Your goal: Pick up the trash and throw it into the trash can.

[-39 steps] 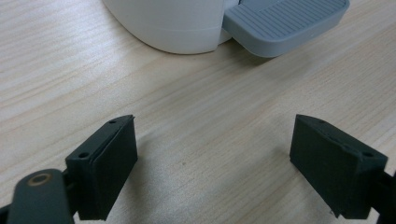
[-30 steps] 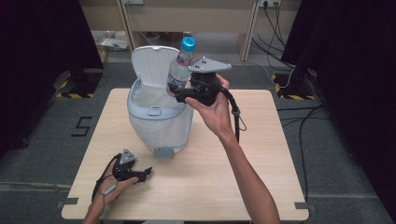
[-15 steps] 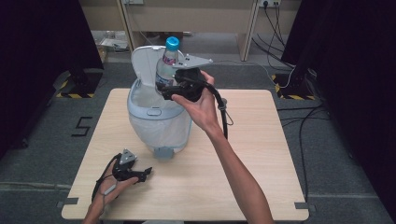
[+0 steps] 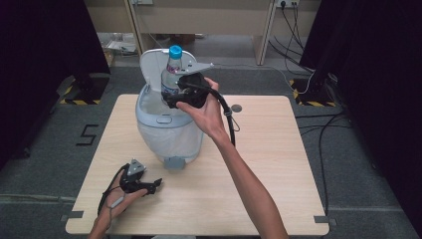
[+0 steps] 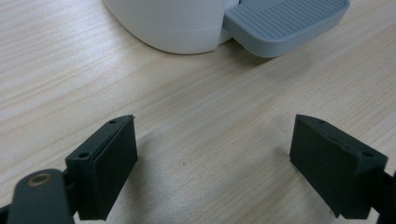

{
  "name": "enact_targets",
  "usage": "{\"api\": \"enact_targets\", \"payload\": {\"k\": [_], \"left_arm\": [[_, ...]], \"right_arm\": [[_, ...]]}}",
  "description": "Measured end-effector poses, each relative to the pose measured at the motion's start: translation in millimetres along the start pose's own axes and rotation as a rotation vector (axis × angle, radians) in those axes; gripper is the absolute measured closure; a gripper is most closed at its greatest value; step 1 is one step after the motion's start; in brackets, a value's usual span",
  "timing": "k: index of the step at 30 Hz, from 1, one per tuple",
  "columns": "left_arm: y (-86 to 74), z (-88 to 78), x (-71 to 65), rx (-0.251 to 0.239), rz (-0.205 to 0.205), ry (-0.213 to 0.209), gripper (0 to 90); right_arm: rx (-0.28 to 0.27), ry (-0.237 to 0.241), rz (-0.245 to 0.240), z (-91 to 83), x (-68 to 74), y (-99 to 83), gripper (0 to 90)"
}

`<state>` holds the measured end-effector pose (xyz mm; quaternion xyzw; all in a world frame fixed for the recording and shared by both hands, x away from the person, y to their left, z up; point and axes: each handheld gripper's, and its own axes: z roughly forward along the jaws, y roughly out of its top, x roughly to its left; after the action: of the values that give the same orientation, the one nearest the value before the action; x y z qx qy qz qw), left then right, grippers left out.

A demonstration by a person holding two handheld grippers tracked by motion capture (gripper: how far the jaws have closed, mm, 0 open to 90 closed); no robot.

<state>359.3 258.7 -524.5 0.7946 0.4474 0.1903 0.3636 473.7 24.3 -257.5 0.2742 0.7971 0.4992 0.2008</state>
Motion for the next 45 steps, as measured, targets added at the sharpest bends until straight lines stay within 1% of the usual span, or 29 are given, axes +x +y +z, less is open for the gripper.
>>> {"api": "enact_targets", "payload": {"k": [2,4,5,6,7,9,11,13,14,15,16,17,21,23,27,28,29,30,31,32,33,34,35,36,37,38,41,42,45], "left_arm": [[0.0,0.0,0.0,0.000,0.000,0.000,13.9],[0.0,0.0,0.0,0.000,0.000,0.000,13.9],[0.0,0.0,0.0,0.000,0.000,0.000,13.9],[0.0,0.0,0.0,0.000,0.000,0.000,13.9],[0.0,0.0,0.0,0.000,0.000,0.000,13.9],[0.0,0.0,0.0,0.000,0.000,0.000,13.9],[0.0,0.0,0.0,0.000,0.000,0.000,13.9],[0.0,0.0,0.0,0.000,0.000,0.000,13.9],[0.0,0.0,0.0,0.000,0.000,0.000,13.9],[0.0,0.0,0.1,0.000,0.000,-0.001,13.9],[0.0,0.0,0.0,0.000,0.000,0.000,13.9],[0.4,-0.3,0.0,0.001,-0.003,-0.001,14.1],[0.3,-0.1,0.1,0.004,-0.002,0.002,13.6],[0.4,-0.1,0.1,0.004,-0.004,0.002,13.6],[0.3,0.1,0.3,0.003,-0.005,0.002,13.4],[0.3,0.1,0.3,0.003,-0.005,0.002,13.3],[0.3,0.2,0.2,0.003,-0.005,0.003,13.3],[0.3,0.2,0.2,0.003,-0.005,0.003,13.2],[0.3,0.2,0.2,0.003,-0.004,0.004,13.3],[0.4,0.2,0.3,0.003,-0.005,0.003,13.3],[0.3,0.2,0.3,0.002,-0.006,0.003,13.4],[0.3,0.2,0.3,0.002,-0.006,0.003,13.2],[0.3,0.2,0.3,0.003,-0.005,0.004,13.3],[0.3,0.2,0.3,0.003,-0.005,0.004,13.2],[0.3,0.2,0.4,0.003,-0.006,0.003,13.3],[0.3,0.2,0.3,0.003,-0.006,0.003,13.3],[0.4,0.1,0.4,0.003,-0.005,0.004,13.3],[0.4,0.2,0.3,0.003,-0.006,0.004,13.3],[0.4,0.2,0.3,0.003,-0.006,0.004,13.2]], "right_arm": [[0.015,0.004,0.008,4.1,0.2,-1.4,27.8],[0.018,0.006,-0.003,6.1,-0.1,-1.8,27.8],[0.032,0.010,0.008,9.3,1.0,-3.2,27.8],[0.032,0.010,0.008,9.3,1.0,-3.2,27.8],[0.045,0.014,-0.007,12.6,1.1,-4.2,27.7],[0.074,0.032,-0.009,15.1,2.1,-5.4,27.4],[0.073,0.039,-0.003,16.4,3.0,-6.6,27.0],[0.023,0.064,0.017,14.9,2.9,-6.9,25.6],[0.023,0.064,0.017,14.9,2.9,-6.9,25.6],[-0.026,0.075,0.030,8.0,2.0,-3.7,25.8],[-0.039,0.075,0.033,4.0,1.9,-1.9,26.9],[-0.045,0.076,0.030,0.4,1.7,-0.7,29.0],[-0.057,0.072,-0.003,-10.6,-2.1,-2.6,46.4],[-0.070,0.067,0.002,-14.6,-6.6,-6.4,52.7],[-0.118,0.052,0.014,-24.5,-17.9,-12.6,64.0],[-0.118,0.052,0.014,-24.5,-17.9,-12.6,64.0],[-0.136,0.042,0.017,-30.2,-22.7,-14.1,68.7],[-0.136,0.042,0.017,-30.2,-22.7,-14.1,68.7],[-0.145,0.035,0.017,-35.0,-26.8,-15.5,72.5],[-0.145,0.035,0.017,-35.0,-26.8,-15.5,72.5],[-0.147,0.032,0.019,-39.0,-29.6,-17.5,76.0],[-0.147,0.032,0.019,-39.0,-29.6,-17.5,76.0],[-0.147,0.030,0.013,-41.9,-32.5,-20.0,79.3],[-0.147,0.030,0.013,-41.9,-32.5,-20.0,79.3],[-0.148,0.029,0.011,-44.3,-35.3,-23.0,83.1],[-0.147,0.028,0.012,-45.1,-36.5,-24.5,84.6],[-0.146,0.027,0.015,-46.4,-39.7,-26.7,86.7],[-0.149,0.027,0.020,-47.4,-43.2,-28.3,88.3],[-0.150,0.026,0.024,-48.3,-46.4,-29.5,89.0]]}}
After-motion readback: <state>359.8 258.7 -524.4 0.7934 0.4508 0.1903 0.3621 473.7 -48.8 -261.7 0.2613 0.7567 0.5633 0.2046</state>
